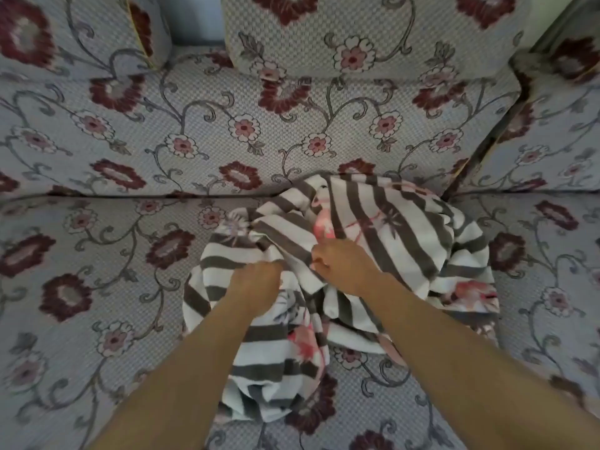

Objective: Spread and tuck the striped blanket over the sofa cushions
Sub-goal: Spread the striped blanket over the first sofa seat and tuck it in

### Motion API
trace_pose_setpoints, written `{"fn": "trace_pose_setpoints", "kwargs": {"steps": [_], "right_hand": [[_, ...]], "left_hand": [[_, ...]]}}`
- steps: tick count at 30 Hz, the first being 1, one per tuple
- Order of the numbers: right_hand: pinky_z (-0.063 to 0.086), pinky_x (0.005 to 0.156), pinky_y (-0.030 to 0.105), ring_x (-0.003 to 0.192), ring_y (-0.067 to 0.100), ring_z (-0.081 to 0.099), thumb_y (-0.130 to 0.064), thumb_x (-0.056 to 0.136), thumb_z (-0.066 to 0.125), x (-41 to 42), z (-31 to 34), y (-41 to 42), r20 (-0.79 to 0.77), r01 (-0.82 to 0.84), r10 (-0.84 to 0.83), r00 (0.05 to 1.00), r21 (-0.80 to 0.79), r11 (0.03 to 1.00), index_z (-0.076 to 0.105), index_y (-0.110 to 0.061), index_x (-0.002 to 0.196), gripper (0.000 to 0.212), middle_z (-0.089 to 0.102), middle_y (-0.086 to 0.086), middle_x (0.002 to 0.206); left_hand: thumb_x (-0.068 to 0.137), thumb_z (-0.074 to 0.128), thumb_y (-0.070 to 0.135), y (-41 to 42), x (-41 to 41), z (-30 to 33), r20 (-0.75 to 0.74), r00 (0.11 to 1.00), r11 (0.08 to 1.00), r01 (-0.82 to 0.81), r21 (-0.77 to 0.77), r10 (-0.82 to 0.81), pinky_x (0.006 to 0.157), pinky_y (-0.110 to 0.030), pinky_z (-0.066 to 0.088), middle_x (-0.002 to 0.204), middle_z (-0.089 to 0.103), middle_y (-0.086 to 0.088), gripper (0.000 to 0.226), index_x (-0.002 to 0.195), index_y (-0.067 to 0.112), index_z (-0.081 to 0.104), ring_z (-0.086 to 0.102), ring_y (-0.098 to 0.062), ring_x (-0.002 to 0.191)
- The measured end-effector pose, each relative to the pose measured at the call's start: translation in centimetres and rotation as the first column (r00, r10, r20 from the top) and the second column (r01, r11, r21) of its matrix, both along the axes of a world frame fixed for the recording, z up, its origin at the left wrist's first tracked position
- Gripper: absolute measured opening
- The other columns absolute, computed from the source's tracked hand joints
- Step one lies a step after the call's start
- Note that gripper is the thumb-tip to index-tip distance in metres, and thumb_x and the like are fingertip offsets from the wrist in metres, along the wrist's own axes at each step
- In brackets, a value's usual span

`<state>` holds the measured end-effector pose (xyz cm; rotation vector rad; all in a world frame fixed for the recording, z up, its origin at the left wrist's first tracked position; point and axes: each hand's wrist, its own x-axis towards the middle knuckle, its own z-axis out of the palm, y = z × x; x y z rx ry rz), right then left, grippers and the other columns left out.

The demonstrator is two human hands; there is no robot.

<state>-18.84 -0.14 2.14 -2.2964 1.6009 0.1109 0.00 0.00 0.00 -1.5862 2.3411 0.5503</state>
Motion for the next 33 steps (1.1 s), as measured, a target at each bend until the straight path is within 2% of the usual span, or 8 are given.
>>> {"fn": "trace_pose_setpoints", "kwargs": {"steps": [7,11,14,20,25,28,30,33], "right_hand": [[0.043,0.086,0.037,0.102,0.028,0.056,-0.039,0.09,0.051,2.5,-11.8,3.2,-0.044,0.087,-0.08,0.996,0.188,0.978,0.051,-0.011,0.108,0.033,0.056,0.009,0.111],[0.038,0.1,0.038,0.117,0.028,0.049,-0.032,0.092,0.049,3.9,-16.2,4.2,-0.076,0.176,-0.166,0.983,0.168,0.97,0.049,-0.011,0.12,0.035,0.053,0.009,0.122],[0.042,0.086,0.035,0.103,0.027,0.057,-0.023,0.096,0.044,4.8,-15.9,3.2,0.147,0.235,-0.278,0.949,0.259,0.937,0.051,-0.01,0.115,0.024,0.06,0.01,0.108],[0.039,0.059,0.024,0.062,0.01,0.043,-0.02,0.099,0.045,5.9,-7.5,-2.0,0.635,0.341,-0.662,0.398,0.568,0.75,0.044,-0.019,0.084,0.015,0.044,-0.003,0.071],[0.055,0.079,0.037,0.083,0.023,0.061,-0.025,0.097,0.05,4.0,-0.2,-6.3,0.68,0.363,-0.729,-0.08,0.701,0.614,0.058,-0.015,0.091,0.014,0.061,0.01,0.087],[0.056,0.058,0.024,0.07,0.016,0.069,-0.024,0.098,0.049,1.6,1.8,-6.6,0.571,0.319,-0.752,-0.33,0.817,0.48,0.058,-0.005,0.109,0.024,0.066,0.009,0.088],[0.057,0.07,0.03,0.079,0.021,0.069,-0.031,0.095,0.052,0.7,1.9,-6.0,0.478,0.218,-0.754,-0.45,0.878,0.426,0.06,0.0,0.112,0.035,0.066,0.013,0.092],[0.052,0.086,0.041,0.092,0.03,0.066,-0.038,0.094,0.05,0.5,1.8,-4.1,0.356,0.096,-0.77,-0.53,0.927,0.362,0.067,-0.002,0.104,0.041,0.07,0.017,0.098]], "left_hand": [[0.075,0.07,0.047,4.2,1.1,-9.8,0.247,0.962,0.992,-0.126,0.019,0.117,0.085,-0.04,0.048,0.115,0.051,-0.003,0.049,0.113,0.021,0.055,0.049,-0.025,0.109],[0.093,0.046,0.02,4.6,1.7,-11.4,0.257,0.964,0.998,-0.067,-0.022,0.07,0.096,-0.04,0.039,0.12,0.054,-0.004,0.027,0.119,0.016,0.051,0.047,-0.026,0.116],[0.095,0.037,0.014,3.0,3.2,-10.8,0.081,0.96,0.963,-0.261,-0.072,0.267,0.088,-0.039,0.045,0.115,0.06,-0.01,0.03,0.125,0.01,0.039,0.056,-0.029,0.107],[0.099,0.039,0.014,-3.1,4.9,-2.5,-0.6,0.552,0.727,-0.683,0.074,0.579,0.044,-0.022,0.026,0.062,0.045,-0.003,0.008,0.101,0.007,0.042,0.039,-0.014,0.05],[0.096,0.049,0.026,-6.6,4.1,3.9,-0.824,0.377,0.723,-0.688,0.056,0.423,0.058,-0.028,0.04,0.075,0.057,-0.005,0.011,0.097,0.016,0.051,0.05,-0.014,0.064],[0.095,0.048,0.038,-5.6,4.0,2.3,-0.736,0.321,0.639,-0.744,0.193,0.596,0.08,-0.037,0.048,0.103,0.061,-0.009,0.03,0.11,0.012,0.052,0.059,-0.024,0.093],[0.091,0.05,0.047,-3.9,3.8,-0.9,-0.502,0.32,0.495,-0.828,0.264,0.803,0.098,-0.048,0.043,0.13,0.051,-0.019,0.055,0.13,0.007,0.044,0.051,-0.037,0.117],[0.075,0.058,0.065,-0.6,1.7,-5.3,-0.142,0.024,0.101,-0.817,0.568,0.99,0.099,-0.049,0.043,0.132,0.053,-0.02,0.082,0.136,0.011,0.043,0.052,-0.04,0.117]]}}
